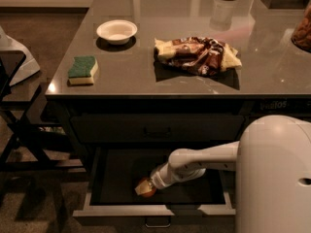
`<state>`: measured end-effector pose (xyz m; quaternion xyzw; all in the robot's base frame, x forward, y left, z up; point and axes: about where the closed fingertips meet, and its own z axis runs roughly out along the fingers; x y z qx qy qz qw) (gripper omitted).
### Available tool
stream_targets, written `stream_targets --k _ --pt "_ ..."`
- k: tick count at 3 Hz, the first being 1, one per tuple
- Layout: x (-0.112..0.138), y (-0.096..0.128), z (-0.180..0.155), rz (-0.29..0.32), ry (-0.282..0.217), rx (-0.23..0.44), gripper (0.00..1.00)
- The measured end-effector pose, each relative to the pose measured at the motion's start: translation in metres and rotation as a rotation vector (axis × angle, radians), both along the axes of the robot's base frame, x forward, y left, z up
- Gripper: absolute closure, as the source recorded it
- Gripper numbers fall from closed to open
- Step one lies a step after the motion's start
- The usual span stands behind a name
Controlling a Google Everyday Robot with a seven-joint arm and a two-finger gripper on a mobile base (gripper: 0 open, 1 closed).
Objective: Place orange into middle drawer
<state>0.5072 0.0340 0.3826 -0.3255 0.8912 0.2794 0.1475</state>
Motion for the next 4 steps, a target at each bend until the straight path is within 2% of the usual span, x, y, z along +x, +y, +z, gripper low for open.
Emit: stream_targets --k 1,2,4 --pt "-0.0017 0.0009 -0.0068 -0.012 0.009 0.001 1.00" --pt "-0.0017 0.0009 -0.0068 -0.012 0.009 0.001 0.81" --pt "-0.0018 0.0010 -0.0068 -0.012 0.009 0.001 0.34"
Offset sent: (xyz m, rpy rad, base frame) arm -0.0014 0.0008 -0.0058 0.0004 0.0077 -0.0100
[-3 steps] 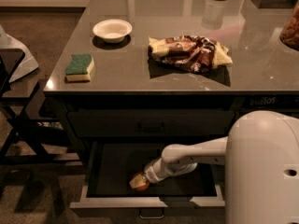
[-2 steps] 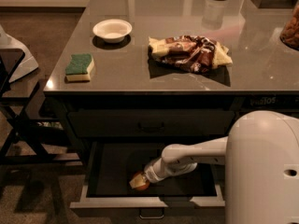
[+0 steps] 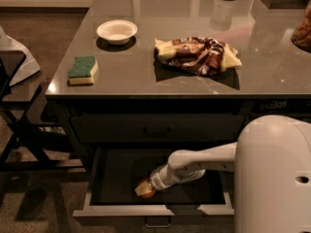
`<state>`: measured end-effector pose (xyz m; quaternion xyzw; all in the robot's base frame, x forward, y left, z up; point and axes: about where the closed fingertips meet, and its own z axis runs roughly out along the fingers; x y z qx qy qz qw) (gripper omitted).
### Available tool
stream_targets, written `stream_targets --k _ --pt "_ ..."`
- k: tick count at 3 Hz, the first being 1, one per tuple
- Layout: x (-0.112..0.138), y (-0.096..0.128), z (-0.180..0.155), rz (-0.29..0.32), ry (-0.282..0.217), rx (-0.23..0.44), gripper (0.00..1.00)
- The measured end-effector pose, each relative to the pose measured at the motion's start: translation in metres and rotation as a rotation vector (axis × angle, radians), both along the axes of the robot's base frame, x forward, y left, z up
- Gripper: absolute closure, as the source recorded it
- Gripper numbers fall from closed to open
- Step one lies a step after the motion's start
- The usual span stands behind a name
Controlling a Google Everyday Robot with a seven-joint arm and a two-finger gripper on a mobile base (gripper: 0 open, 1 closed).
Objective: Place orange into middle drawer
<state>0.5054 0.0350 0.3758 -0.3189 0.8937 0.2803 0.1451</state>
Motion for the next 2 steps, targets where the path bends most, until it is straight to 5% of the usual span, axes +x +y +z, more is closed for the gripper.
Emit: stream_targets --k 1,2 --pt "0.0000 0.0000 0.0000 0.000 0.000 0.000 0.05" --pt "-0.0001 0.0002 -0.0001 0.000 0.000 0.000 0.00"
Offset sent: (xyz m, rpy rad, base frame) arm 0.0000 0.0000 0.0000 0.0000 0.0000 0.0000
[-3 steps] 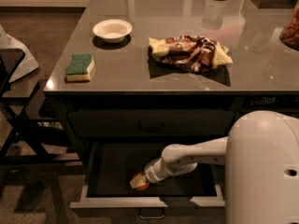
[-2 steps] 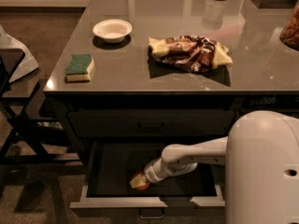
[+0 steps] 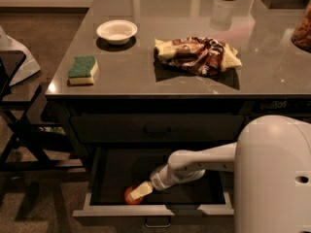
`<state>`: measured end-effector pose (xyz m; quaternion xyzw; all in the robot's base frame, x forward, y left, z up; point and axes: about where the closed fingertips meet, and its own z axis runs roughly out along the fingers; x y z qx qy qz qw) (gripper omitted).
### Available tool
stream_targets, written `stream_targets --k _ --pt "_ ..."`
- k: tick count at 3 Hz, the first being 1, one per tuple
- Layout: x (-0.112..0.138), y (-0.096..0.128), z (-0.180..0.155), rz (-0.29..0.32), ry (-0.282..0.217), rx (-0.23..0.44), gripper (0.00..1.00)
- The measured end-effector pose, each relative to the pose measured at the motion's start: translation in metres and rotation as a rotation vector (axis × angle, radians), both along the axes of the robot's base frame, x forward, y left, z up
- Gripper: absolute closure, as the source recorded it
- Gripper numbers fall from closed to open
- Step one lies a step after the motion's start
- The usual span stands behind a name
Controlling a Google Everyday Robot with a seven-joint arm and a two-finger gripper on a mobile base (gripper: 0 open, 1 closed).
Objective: Place orange into middle drawer
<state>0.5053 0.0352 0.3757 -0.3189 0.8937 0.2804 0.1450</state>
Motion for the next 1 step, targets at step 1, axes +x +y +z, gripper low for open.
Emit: stream_targets --k 1 --pt "0.0000 0.0000 0.0000 0.000 0.000 0.000 0.00"
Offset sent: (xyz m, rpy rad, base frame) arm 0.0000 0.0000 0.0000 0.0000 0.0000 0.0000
